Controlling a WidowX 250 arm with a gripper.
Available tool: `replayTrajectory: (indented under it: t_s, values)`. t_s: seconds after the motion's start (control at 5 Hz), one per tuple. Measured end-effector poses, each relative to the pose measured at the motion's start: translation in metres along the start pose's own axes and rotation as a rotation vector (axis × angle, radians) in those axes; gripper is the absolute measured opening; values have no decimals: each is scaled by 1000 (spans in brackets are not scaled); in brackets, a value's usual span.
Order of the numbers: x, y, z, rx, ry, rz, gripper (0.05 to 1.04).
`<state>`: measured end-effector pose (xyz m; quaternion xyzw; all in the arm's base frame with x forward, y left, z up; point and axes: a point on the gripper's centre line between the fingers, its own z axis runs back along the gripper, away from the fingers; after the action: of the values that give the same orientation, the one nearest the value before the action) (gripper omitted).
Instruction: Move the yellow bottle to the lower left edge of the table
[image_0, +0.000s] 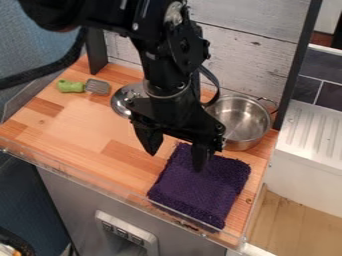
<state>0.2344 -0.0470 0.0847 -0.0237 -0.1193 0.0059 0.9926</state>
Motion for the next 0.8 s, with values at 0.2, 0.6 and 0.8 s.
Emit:
replayTrajectory:
  t_s: [0.2, 0.6, 0.8]
  values:
    - [-3, 0, -5, 4, 24, 7, 1000]
    - [43, 54, -29, 57, 53, 288, 1000]
    - [65, 80, -40, 84, 51, 414, 1000]
